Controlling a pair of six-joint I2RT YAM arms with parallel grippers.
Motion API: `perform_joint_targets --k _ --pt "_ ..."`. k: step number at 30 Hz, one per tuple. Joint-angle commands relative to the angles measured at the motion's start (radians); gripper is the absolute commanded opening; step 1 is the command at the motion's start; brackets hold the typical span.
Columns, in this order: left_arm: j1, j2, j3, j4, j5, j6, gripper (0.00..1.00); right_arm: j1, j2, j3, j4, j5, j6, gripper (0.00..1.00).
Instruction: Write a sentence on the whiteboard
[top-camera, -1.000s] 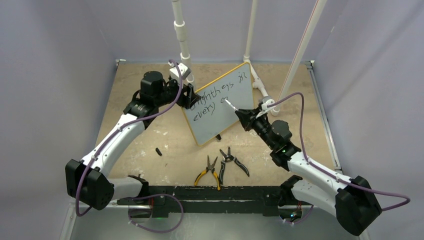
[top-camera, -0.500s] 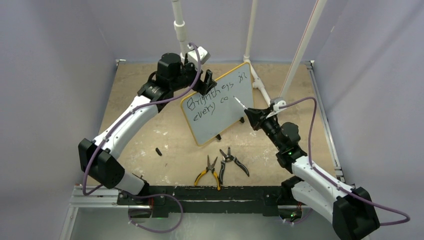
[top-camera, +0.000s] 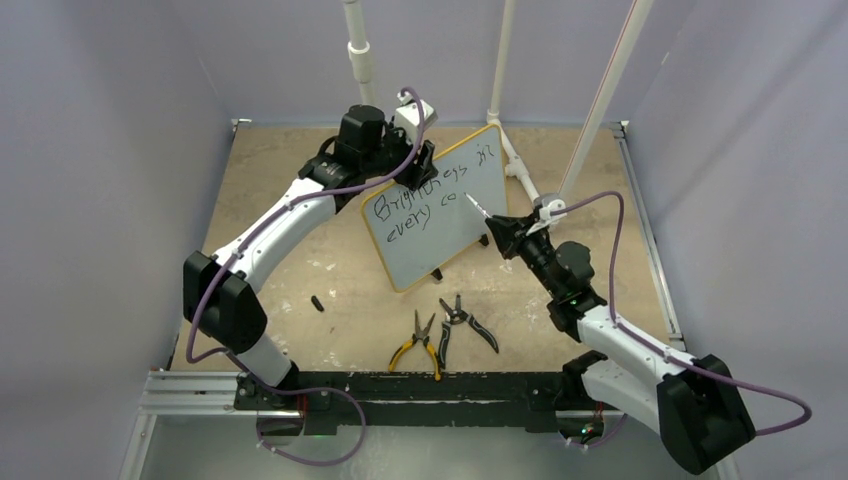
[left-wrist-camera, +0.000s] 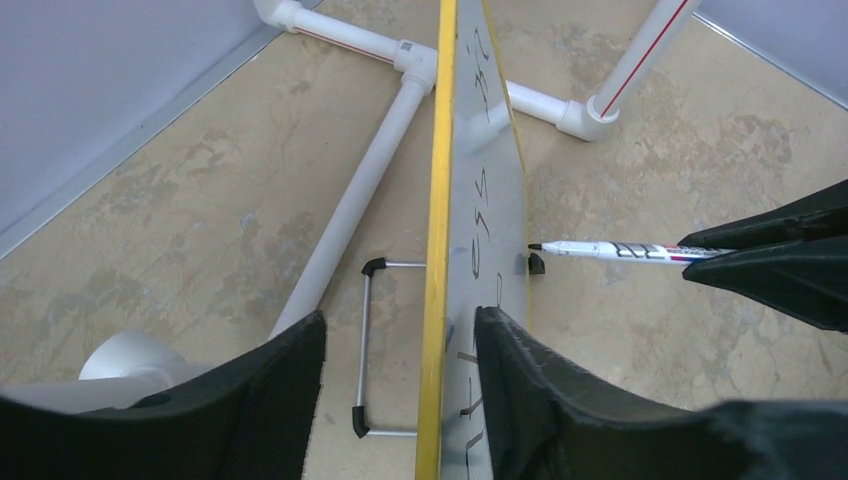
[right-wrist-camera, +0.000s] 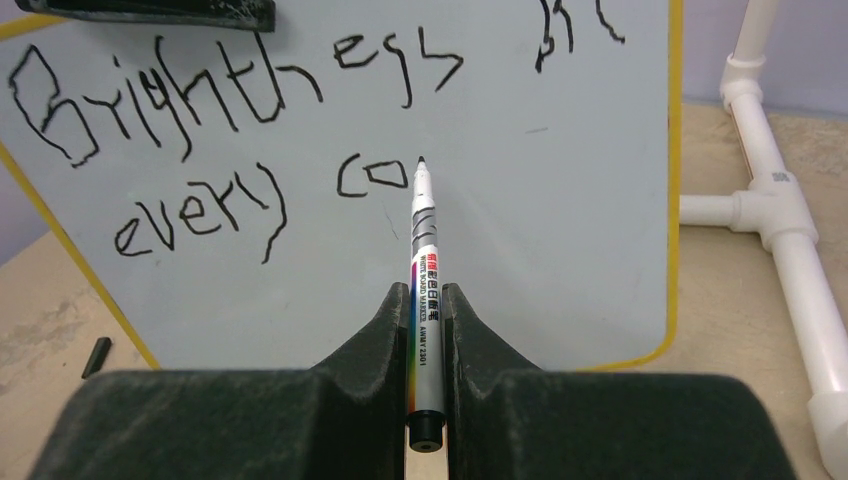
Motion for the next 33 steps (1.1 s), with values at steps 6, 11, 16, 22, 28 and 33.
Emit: perform_joint_targets --k 6,11,16,22,28,33 --pt "-0.005 -0.002 0.011 0.03 0.017 0.023 0.34 -0.002 0.039 0.038 0.092 -0.023 -0.03 0.0" --pt "-0.005 -0.006 0.001 0.034 0.015 0.028 0.19 -0.002 0.042 0.037 0.105 -0.041 -0.033 0.0" --pt "-0.005 -0.013 -0.006 0.037 0.014 0.029 0.1 -0.002 0.068 0.048 0.119 -0.045 -0.034 0.0" --pt "-0.006 -0.021 -0.012 0.04 0.014 0.03 0.03 -0.002 0.091 0.061 0.139 -0.057 -0.033 0.0" --pt "-0.005 -0.025 -0.012 0.042 0.013 0.03 0.0 -0.002 0.115 0.075 0.144 -0.065 -0.034 0.0" --pt "-0.005 -0.026 -0.013 0.041 0.013 0.028 0.0 -0.002 0.146 0.087 0.137 -0.063 -0.033 0.0"
